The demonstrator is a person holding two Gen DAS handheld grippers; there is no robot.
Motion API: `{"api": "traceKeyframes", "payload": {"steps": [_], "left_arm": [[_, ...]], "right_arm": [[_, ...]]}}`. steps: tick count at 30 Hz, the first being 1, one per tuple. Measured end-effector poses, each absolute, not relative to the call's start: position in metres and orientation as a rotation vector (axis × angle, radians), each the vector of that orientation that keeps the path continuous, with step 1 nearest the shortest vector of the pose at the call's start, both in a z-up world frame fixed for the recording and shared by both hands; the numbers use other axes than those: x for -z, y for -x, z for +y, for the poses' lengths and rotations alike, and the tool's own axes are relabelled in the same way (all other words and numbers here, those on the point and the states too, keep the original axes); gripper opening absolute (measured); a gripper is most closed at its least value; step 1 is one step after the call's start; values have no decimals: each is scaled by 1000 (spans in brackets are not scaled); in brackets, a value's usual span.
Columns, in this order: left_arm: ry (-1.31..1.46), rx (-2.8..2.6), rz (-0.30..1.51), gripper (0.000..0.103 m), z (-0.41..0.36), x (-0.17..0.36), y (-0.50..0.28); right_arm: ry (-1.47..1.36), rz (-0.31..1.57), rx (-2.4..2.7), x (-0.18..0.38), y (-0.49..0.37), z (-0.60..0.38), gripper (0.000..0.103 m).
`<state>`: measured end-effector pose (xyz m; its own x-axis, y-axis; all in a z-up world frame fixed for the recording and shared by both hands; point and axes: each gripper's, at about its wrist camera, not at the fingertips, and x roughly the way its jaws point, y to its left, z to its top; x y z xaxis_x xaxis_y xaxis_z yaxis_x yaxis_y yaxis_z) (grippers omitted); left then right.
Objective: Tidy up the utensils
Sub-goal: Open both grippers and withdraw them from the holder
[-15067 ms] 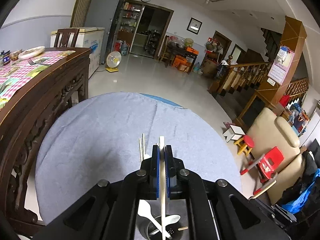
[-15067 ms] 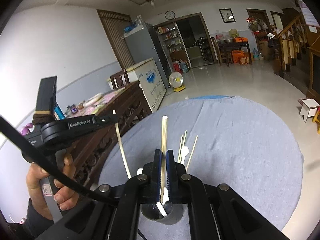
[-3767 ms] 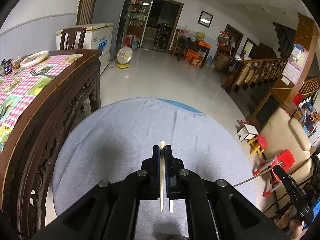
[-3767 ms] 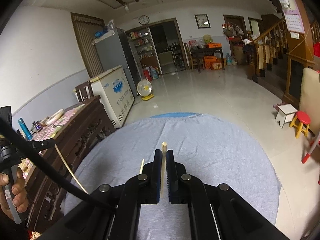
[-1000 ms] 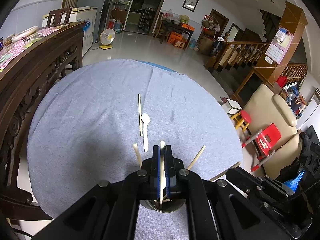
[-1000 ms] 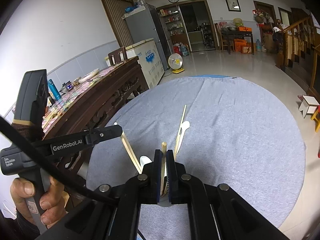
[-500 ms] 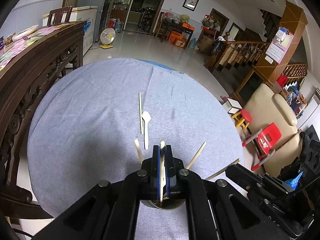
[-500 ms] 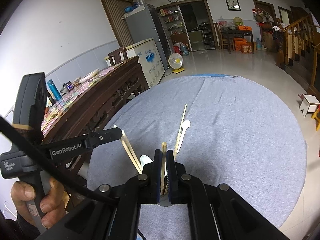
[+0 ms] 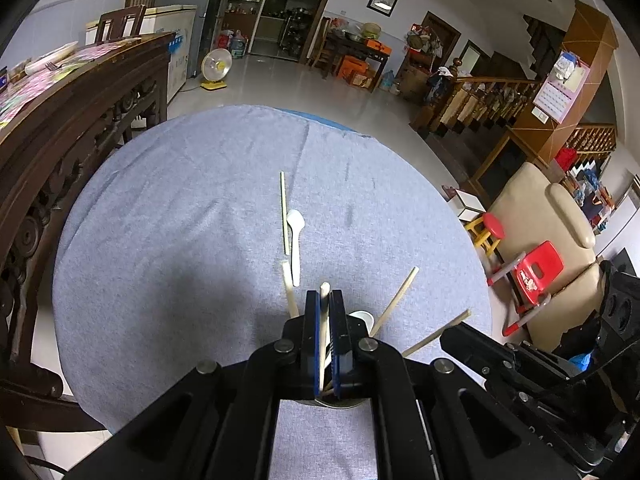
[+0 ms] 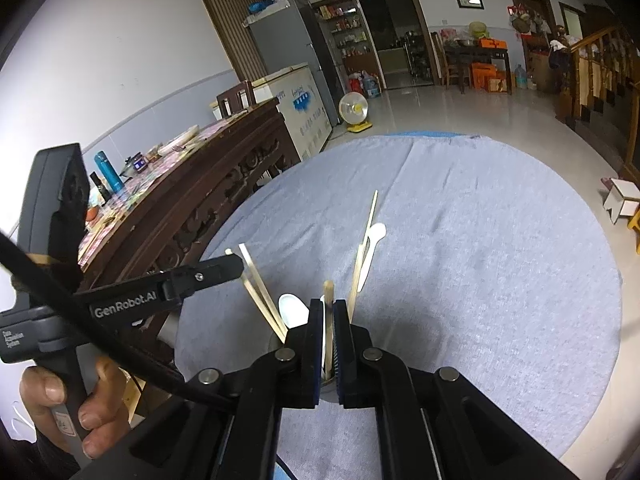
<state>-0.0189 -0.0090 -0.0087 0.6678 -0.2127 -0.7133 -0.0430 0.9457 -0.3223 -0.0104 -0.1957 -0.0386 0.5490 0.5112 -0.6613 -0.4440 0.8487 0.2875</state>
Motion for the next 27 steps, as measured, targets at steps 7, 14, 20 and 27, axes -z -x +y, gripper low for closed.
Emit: {"api": "traceKeyframes", "payload": {"steps": [7,14,20,27], "left_arm": [[353,104,846,10,-3,5,22],[392,69,726,58,29,-35,38],[417,-54,685,71,80,-56,20],[421,-173,876,71,122,1,-39]], "right_arm": [[-102,820,-565,40,12,-197,6],[-188,744,-559,6,14,-230,6],[-240,751,-487,-7,-14,-272,21],[-278,1020,-434,62,-96,-298,21]]}}
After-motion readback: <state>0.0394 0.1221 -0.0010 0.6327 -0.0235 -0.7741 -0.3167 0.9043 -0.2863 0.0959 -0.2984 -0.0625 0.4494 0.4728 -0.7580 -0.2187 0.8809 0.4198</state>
